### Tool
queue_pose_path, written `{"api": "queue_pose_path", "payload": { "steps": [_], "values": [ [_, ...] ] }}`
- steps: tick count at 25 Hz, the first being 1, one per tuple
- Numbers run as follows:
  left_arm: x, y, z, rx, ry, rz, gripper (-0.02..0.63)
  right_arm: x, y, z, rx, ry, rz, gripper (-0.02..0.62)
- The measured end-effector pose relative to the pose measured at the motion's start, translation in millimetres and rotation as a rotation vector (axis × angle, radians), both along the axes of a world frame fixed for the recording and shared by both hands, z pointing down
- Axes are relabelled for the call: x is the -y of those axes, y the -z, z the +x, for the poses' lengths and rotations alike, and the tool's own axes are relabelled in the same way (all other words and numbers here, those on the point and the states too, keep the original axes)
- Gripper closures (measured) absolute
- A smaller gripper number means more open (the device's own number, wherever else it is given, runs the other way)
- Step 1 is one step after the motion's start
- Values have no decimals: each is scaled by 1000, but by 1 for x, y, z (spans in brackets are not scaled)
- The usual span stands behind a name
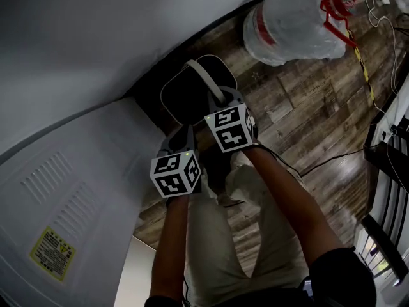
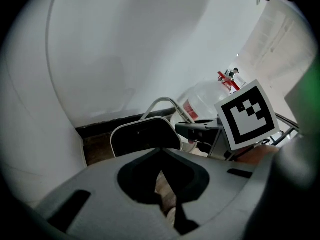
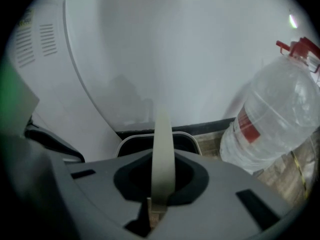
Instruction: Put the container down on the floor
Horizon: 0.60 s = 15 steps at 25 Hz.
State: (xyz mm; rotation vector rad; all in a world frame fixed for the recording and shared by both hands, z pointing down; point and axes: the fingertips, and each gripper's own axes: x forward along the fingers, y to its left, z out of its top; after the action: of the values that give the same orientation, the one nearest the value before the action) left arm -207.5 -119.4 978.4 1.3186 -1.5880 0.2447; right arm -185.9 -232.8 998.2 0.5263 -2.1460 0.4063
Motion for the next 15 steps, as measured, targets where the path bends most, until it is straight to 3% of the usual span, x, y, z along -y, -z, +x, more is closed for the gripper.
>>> {"api": "queue_pose_path", "payload": {
  "steps": [15],
  "values": [
    [26, -19, 29, -22, -108, -4, 589, 38, -20, 37, -17, -81, 26, 563]
  ]
}}
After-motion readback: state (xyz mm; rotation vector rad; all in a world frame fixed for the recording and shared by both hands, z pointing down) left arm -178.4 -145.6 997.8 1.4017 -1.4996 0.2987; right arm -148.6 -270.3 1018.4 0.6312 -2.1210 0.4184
